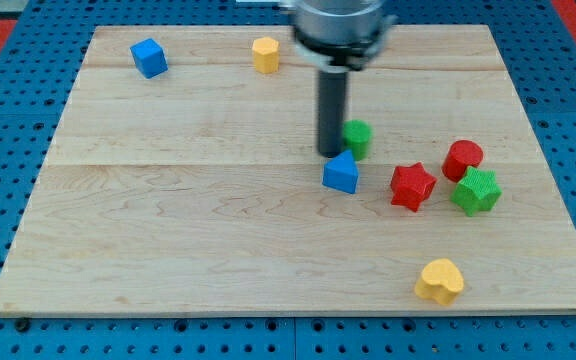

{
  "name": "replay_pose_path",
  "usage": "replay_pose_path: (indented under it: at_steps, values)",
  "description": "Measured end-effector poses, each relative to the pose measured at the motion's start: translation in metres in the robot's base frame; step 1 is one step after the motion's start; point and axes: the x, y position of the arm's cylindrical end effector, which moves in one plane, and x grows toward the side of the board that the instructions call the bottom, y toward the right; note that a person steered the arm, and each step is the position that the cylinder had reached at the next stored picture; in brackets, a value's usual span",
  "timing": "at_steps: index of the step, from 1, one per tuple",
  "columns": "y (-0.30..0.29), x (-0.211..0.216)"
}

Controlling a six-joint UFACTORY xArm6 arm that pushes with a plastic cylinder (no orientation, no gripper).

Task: Push the green circle to the top right

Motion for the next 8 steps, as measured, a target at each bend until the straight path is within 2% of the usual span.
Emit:
replay_pose_path:
  at_steps: [1, 2, 3, 4, 5, 7, 8]
  values:
    - [-0.005, -0.003]
    - [0.030, -0.028]
    - [0.051, -0.018]
    - [0.056, 0.014]
    - [0.091, 0.011]
    - [0.108, -0.120]
    - [0.110, -0.137]
